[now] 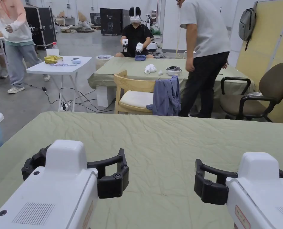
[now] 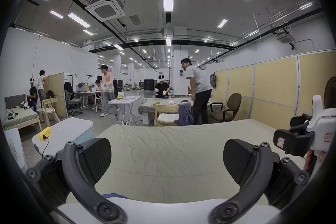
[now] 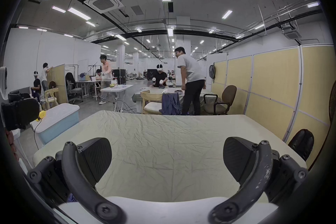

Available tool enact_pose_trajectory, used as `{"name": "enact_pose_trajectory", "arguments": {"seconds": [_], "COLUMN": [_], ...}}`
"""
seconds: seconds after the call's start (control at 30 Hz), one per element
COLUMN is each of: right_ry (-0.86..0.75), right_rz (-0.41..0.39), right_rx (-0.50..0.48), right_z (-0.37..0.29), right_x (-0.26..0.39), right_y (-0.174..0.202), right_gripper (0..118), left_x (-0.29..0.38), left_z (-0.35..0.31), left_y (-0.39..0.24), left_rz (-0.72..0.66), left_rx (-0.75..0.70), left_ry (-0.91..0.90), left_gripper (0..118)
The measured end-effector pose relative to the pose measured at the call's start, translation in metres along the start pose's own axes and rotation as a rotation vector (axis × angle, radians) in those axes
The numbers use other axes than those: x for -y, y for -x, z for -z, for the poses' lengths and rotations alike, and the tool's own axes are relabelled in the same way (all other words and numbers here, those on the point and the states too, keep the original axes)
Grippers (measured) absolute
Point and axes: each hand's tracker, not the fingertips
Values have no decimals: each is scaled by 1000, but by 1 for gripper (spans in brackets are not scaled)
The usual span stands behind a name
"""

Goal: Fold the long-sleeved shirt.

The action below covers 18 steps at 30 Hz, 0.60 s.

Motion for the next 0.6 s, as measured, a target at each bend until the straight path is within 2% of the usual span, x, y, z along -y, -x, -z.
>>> {"name": "enact_pose_trajectory", "arguments": {"seconds": [0.17,0.2,0.23,0.27,0.3,0.33,0.4,0.6], "right_ry": [20,27,33,37,57,74,42,26], "right_rz": [-7,-5,-1,3,-1,4,40,20], "right_rx": [-13,-28,-49,-60,-51,-38,-19,24], "right_z": [8,8,9,9,11,11,7,6], "right_x": [1,2,2,2,4,8,15,11], "right_y": [-1,-1,-1,-1,-2,-1,-5,-7], "right_gripper": [118,109,83,31,4,4,4,4], "left_x": [2,2,2,2,3,5,4,0], "left_z": [8,8,8,8,9,12,16,18], "left_y": [-2,-2,0,1,1,1,-1,9], "left_rz": [2,-5,-18,-51,-77,-74,-89,-132], "left_rx": [8,24,56,83,101,81,46,57], "left_ry": [5,15,41,40,40,46,50,89], "left_gripper": [118,115,101,59,13,5,4,4]}}
